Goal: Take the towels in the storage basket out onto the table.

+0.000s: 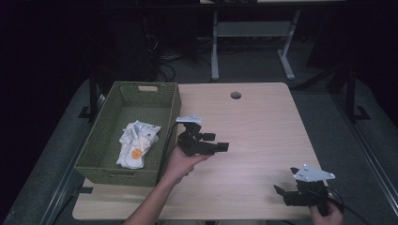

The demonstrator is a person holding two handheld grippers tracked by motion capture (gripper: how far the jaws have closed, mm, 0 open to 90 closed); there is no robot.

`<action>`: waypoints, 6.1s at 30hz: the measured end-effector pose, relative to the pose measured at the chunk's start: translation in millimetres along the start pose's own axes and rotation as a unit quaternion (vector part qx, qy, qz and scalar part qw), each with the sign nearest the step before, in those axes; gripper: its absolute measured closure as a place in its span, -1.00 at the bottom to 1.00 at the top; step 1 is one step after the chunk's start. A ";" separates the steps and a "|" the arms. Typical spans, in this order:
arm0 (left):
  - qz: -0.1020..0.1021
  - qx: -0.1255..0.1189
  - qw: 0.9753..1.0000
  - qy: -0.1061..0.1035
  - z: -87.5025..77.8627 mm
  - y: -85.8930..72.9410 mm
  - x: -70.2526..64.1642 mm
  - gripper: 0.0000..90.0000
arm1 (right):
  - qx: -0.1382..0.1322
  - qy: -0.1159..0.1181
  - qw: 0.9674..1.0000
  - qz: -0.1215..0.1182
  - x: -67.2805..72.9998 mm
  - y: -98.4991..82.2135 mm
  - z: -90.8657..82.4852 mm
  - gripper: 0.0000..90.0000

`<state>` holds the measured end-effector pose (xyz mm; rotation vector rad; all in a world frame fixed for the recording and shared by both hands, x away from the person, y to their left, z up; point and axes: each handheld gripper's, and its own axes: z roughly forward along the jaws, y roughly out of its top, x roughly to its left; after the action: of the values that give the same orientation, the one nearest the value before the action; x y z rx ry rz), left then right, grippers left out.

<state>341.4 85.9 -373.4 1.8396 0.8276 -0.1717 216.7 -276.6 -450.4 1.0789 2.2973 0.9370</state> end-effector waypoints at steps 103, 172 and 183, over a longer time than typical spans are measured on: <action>-0.081 0.125 0.947 0.285 -182.1 -20.8 117.3 -0.21 | 0.000 -0.004 1.000 -0.016 4.3 2.8 -0.5 -0.69; -0.104 0.286 0.884 0.355 -147.1 -21.6 152.4 0.62 | -0.012 -0.007 1.000 -0.015 3.4 2.2 -4.8 -0.69; -0.107 0.203 0.920 0.318 -181.6 -15.9 134.1 0.62 | -0.012 -0.011 1.000 -0.015 5.1 3.2 -5.1 -0.69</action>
<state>385.6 307.8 -372.0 2.2274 1.5427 0.1442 212.2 -273.1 -445.0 1.0364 2.2738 0.9336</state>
